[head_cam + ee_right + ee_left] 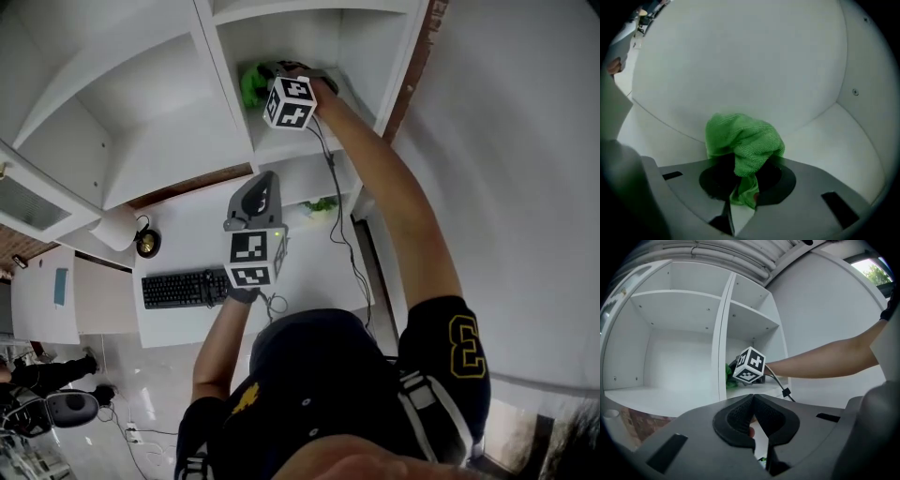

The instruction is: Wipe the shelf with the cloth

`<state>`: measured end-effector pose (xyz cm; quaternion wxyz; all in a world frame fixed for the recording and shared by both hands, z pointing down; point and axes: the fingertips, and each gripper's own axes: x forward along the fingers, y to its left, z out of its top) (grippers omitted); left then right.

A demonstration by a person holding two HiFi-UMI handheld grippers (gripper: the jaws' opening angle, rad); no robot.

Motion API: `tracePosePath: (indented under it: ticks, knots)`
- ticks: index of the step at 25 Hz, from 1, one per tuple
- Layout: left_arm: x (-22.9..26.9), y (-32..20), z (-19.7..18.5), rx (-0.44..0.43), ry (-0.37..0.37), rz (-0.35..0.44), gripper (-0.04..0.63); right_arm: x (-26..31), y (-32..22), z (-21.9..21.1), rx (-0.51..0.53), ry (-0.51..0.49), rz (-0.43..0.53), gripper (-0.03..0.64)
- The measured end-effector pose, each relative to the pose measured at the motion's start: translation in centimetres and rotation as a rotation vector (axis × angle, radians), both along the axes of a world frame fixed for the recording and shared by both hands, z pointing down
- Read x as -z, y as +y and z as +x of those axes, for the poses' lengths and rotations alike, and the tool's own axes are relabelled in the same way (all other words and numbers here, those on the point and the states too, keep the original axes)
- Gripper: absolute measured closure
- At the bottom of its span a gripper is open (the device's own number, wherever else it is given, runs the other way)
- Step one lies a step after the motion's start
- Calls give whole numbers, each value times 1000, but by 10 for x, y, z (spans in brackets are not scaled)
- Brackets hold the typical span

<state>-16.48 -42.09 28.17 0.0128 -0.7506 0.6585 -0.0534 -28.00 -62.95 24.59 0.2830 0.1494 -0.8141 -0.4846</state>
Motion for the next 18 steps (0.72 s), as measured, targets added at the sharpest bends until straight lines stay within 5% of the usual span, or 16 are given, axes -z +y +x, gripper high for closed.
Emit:
tracePosePath:
  ticks: [10, 18]
  knots:
    - [-25, -24, -22, 39, 64, -40, 577, -26, -38, -32, -64, 127, -67, 552]
    - [-34, -25, -8, 12, 86, -34, 577, -24, -41, -32, -96, 178, -23, 557]
